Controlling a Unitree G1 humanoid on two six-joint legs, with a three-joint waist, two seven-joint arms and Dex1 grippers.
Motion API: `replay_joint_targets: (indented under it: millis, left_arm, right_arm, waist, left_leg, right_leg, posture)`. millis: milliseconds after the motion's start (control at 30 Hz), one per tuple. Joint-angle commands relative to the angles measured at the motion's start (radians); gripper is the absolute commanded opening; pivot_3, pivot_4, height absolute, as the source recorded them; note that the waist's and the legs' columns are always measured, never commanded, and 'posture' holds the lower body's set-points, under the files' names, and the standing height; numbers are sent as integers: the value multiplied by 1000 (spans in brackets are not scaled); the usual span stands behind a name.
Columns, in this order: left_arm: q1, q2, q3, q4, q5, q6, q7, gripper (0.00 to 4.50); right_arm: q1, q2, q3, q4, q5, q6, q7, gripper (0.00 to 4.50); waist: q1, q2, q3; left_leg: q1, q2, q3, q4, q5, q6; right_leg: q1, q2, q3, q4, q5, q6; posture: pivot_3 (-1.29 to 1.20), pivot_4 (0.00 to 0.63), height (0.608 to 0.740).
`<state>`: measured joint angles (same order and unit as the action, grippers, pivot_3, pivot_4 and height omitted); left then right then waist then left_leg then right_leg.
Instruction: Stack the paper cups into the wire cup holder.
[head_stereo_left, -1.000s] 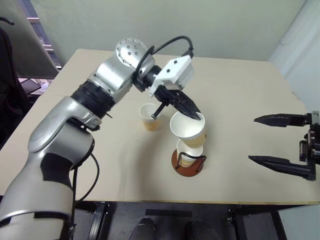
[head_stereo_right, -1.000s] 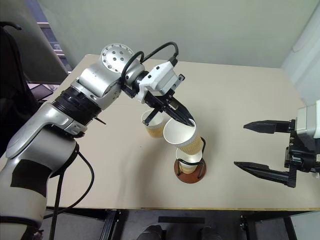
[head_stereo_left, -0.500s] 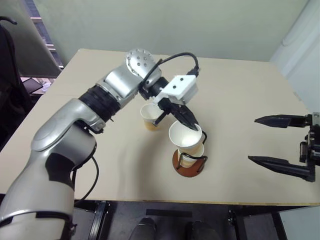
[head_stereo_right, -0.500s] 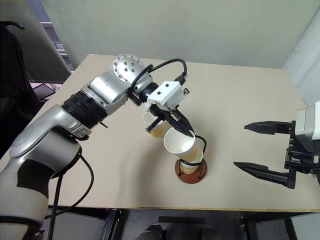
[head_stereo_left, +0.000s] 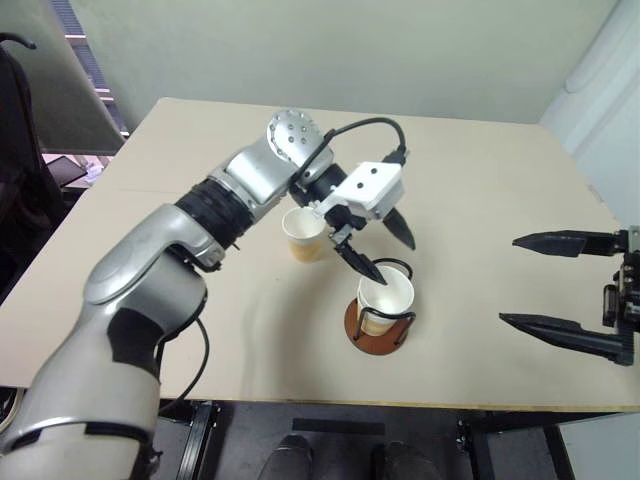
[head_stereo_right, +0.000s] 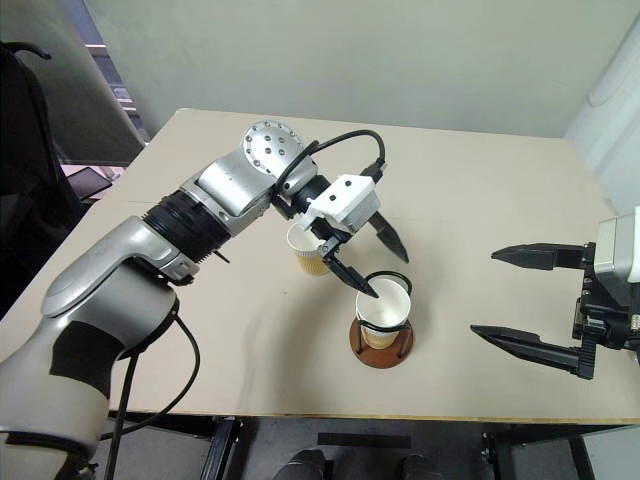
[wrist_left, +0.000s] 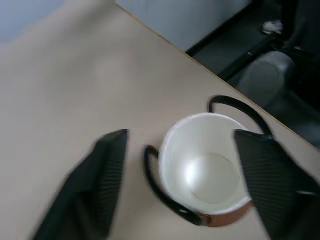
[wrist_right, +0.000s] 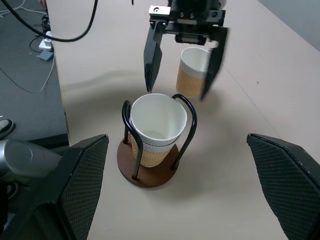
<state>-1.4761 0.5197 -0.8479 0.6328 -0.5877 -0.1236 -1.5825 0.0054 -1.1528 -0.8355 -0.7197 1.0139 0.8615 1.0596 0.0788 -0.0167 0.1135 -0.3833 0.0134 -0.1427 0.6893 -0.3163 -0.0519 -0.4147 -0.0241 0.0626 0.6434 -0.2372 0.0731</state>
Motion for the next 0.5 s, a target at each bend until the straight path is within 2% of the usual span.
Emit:
replay_joint_targets:
  millis: [33,133,300,500]
  left_arm:
    - [-29,-8,168,106,57,-8,-32,4433]
    - [-66,14,276,265,138,-7,-4,4433]
    - [-100,82,317,526,373,-83,91,4433]
    - [-91,51,363,642,546,-93,198,4433]
  right_arm:
    - [-24,-21,20,14,-16,-39,1,4500]
    - [-35,-26,44,27,-25,-53,7,4500]
    - [-63,-34,98,55,-44,-84,16,4500]
    - [-84,-36,138,70,-62,-106,21,4500]
  waist:
    - [0,0,0]
    - [-3,0,0]
    - [-9,1,0]
    - [9,1,0]
  left_leg:
    - [0,0,0,0,0,0]
    - [1,0,2,1,0,0]
    - [2,0,2,2,-1,1]
    - [-1,-2,-5,6,-2,2]
  right_leg:
    - [0,0,0,0,0,0]
    - [0,0,1,-1,0,1]
    - [-1,0,3,-3,-1,2]
    - [-1,-1,3,-3,-2,3]
  posture:
    - [0,150,740]
    - [0,150,740]
    - [0,150,740]
    - [0,150,740]
